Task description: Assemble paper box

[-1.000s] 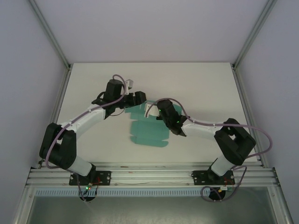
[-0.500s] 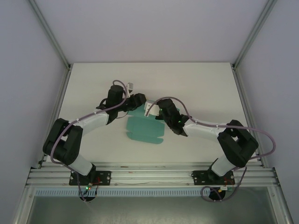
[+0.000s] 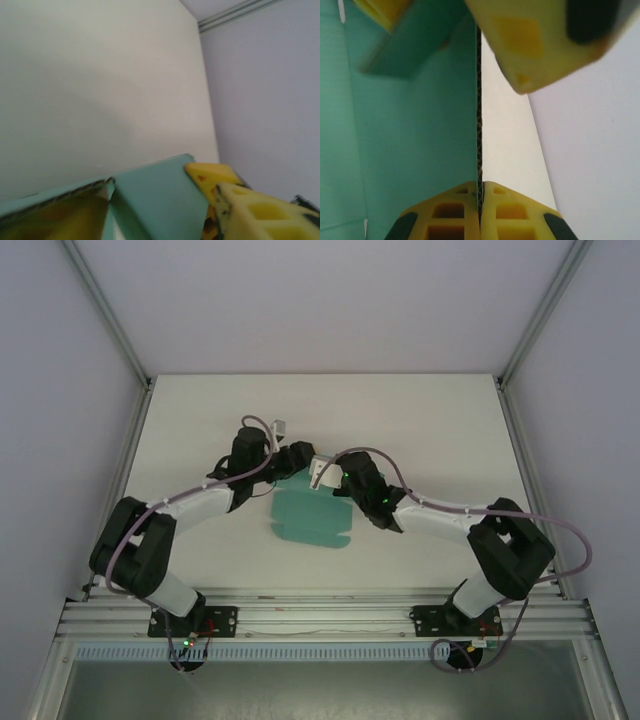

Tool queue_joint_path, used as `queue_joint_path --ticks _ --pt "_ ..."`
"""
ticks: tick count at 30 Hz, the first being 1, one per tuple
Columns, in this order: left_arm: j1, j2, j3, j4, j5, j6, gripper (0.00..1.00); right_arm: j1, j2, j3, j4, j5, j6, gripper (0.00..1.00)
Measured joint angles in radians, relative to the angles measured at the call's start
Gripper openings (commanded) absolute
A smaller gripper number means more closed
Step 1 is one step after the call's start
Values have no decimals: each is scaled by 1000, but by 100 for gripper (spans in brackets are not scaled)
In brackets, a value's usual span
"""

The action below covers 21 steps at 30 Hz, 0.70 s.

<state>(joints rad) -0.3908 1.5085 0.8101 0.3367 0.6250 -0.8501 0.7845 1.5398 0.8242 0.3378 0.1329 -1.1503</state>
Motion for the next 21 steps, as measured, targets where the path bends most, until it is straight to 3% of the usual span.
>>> queue_joint_path --ticks 2,6,14,21 --pt "0 -74 -18 -80 -50 55 74 0 -5 -2 -1 -5 -2 1" --pt "14 -245 -82 -191 -126 151 100 -3 -11 -2 -7 -16 -3 1" --pt "162 -485 -274 -412 -302 261 100 -21 -32 -2 -40 -48 -1 2" --pt "213 -487 -333 -509 -444 294 100 -42 -38 -2 -79 -81 21 2"
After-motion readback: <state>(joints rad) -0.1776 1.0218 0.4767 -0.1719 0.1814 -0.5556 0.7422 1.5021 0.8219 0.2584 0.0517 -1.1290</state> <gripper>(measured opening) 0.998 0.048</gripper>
